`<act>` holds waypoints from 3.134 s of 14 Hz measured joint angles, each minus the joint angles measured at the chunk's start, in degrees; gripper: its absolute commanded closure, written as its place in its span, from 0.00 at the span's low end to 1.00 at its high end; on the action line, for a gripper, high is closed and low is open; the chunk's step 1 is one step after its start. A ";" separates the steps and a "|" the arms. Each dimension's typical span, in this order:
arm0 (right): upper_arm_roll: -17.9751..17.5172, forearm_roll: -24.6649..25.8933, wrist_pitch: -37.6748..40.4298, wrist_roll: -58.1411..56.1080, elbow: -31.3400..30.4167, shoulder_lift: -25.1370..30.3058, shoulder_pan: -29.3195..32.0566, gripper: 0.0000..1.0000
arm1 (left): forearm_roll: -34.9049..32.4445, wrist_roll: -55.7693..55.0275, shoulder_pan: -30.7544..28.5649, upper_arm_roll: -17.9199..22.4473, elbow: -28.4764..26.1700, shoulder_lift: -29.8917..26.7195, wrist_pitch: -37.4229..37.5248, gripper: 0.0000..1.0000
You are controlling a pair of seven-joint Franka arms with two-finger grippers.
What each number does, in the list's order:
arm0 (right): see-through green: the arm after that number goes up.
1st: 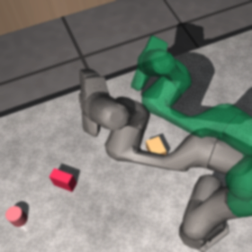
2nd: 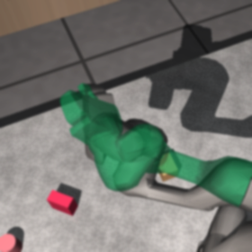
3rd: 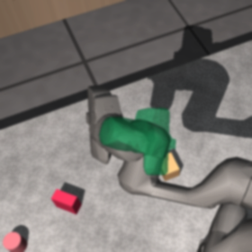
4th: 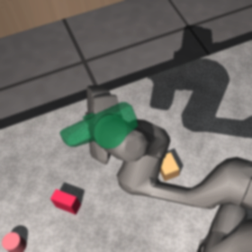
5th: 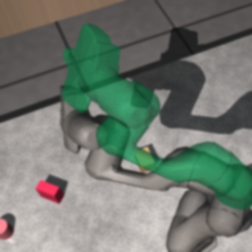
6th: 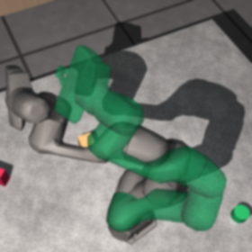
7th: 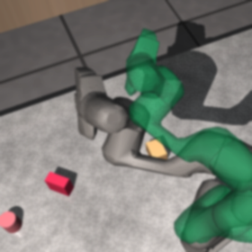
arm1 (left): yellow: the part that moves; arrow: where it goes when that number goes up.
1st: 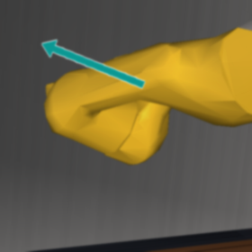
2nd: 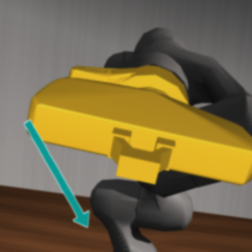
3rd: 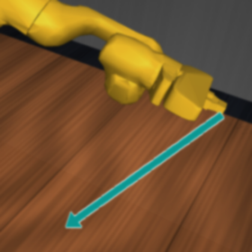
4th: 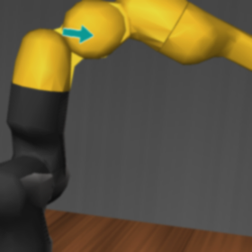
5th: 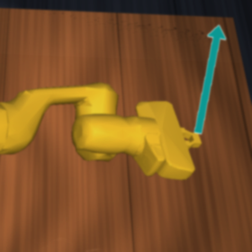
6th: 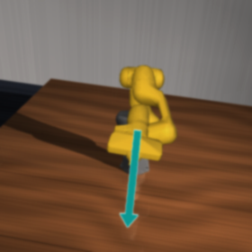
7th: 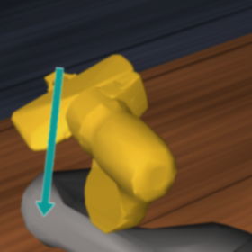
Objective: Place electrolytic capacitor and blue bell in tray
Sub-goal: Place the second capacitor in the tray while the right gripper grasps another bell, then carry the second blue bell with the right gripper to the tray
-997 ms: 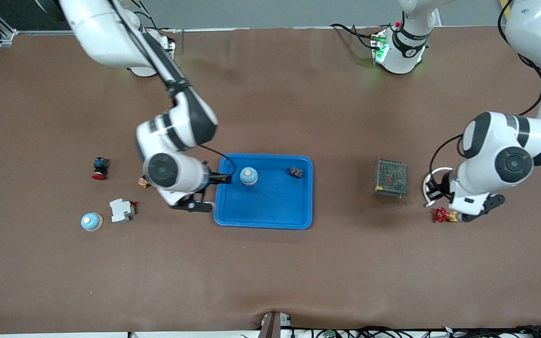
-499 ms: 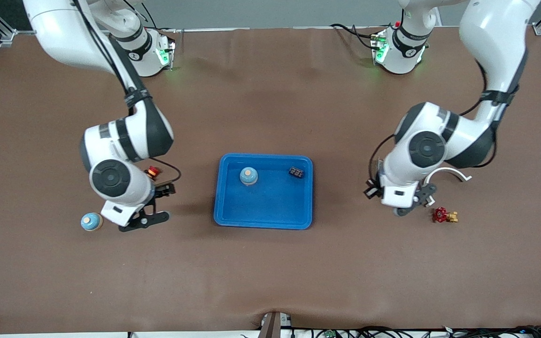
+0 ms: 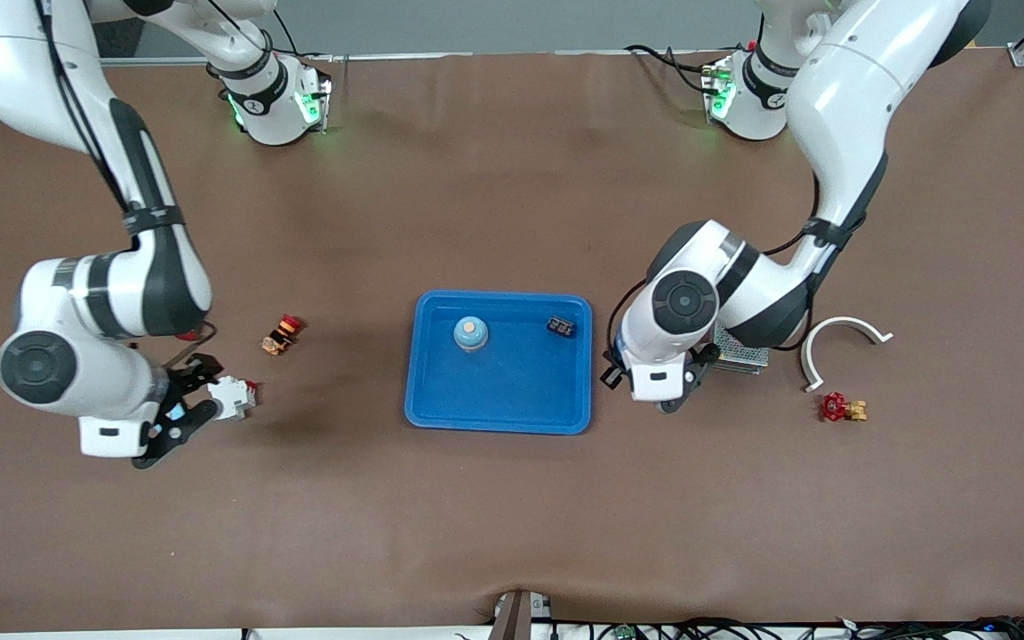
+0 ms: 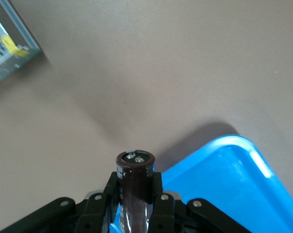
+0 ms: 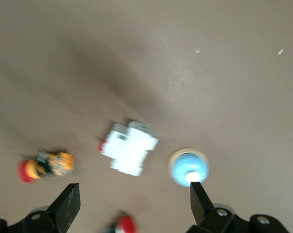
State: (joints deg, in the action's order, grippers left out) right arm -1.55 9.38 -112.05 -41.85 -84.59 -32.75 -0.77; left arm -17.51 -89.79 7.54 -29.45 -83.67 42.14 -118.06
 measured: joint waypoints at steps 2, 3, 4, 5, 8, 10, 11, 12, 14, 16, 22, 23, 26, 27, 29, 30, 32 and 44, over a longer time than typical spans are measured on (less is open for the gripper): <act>-0.04 -0.04 -5.45 -10.75 -1.85 -0.40 3.84 0.00 | 0.00 -3.72 3.58 2.38 3.15 2.16 -0.37 1.00; -0.07 -0.09 -7.69 -14.88 -2.81 -0.73 5.40 0.00 | 0.00 -5.40 5.30 3.36 4.20 3.08 -1.20 1.00; -0.11 -0.15 -9.24 -17.73 -3.72 -1.10 6.58 0.00 | 0.00 -7.03 6.75 4.06 4.77 3.92 -2.54 1.00; -0.17 -0.18 -10.42 -19.72 -4.48 -1.47 7.31 0.00 | 0.00 -8.52 7.75 4.42 5.11 4.65 -4.15 1.00; -0.21 -0.21 -16.25 -22.71 -7.96 -2.40 7.92 0.00 | 0.00 -11.72 9.31 4.83 5.39 6.53 -8.58 1.00; -0.24 -0.20 -20.67 -23.17 -10.93 -2.78 7.92 0.00 | 0.00 -12.55 10.27 5.66 5.47 7.57 -10.96 1.00; -0.24 -0.20 -21.94 -23.94 -11.74 -3.14 8.00 0.00 | 0.00 -13.03 10.67 6.00 5.50 8.13 -11.99 1.00; -0.24 -0.20 -23.15 -24.91 -12.09 -3.67 8.24 0.00 | 0.00 -13.63 11.07 6.33 5.52 8.70 -12.64 1.00; -0.25 -0.21 -24.60 -26.07 -12.17 -4.72 8.91 0.00 | 0.00 -13.92 11.99 7.44 5.54 9.69 -13.20 1.00; -0.24 -0.21 -25.46 -26.48 -12.18 -5.52 9.58 0.00 | 0.00 -13.92 12.45 8.11 5.58 10.31 -13.53 0.81; -0.43 -0.21 -26.96 -26.64 -12.19 -7.26 9.99 0.00 | 0.00 -13.34 12.49 8.48 6.56 10.45 -13.69 0.00; -0.51 -0.21 -27.59 -26.64 -12.19 -7.57 10.07 0.00 | 0.00 -13.15 12.50 8.57 6.92 10.40 -13.69 0.00; -0.60 -0.21 -28.95 -26.64 -12.20 -8.65 10.35 0.00 | 0.00 -10.81 12.13 8.95 7.79 9.11 -12.30 0.00; -0.60 -0.21 -29.23 -26.64 -12.20 -8.92 10.48 0.00 | 0.00 -9.15 11.74 8.99 8.01 8.21 -10.59 0.00; -0.60 -0.21 -29.43 -26.64 -12.19 -9.16 10.65 0.00 | 0.00 -5.27 10.48 9.05 8.37 5.96 -7.20 0.00; -0.61 -0.21 -29.43 -26.64 -12.19 -9.19 10.66 0.00 | 0.00 -2.89 9.50 9.03 8.50 4.55 -5.47 0.00; -0.69 -0.22 -29.43 -26.64 -12.20 -9.27 10.67 0.00 | 0.00 3.16 7.25 8.96 8.64 1.33 -2.27 0.00; -1.25 -1.66 -29.92 -26.64 -12.11 -9.62 11.33 0.60 | 2.06 42.78 -5.93 8.95 8.55 -13.54 12.84 0.00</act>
State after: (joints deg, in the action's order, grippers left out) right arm -2.80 7.72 -141.97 -68.49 -96.69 -42.37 10.56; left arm -15.46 -47.01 1.62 -20.49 -75.12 28.60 -105.22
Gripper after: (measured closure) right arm 0.313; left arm 0.000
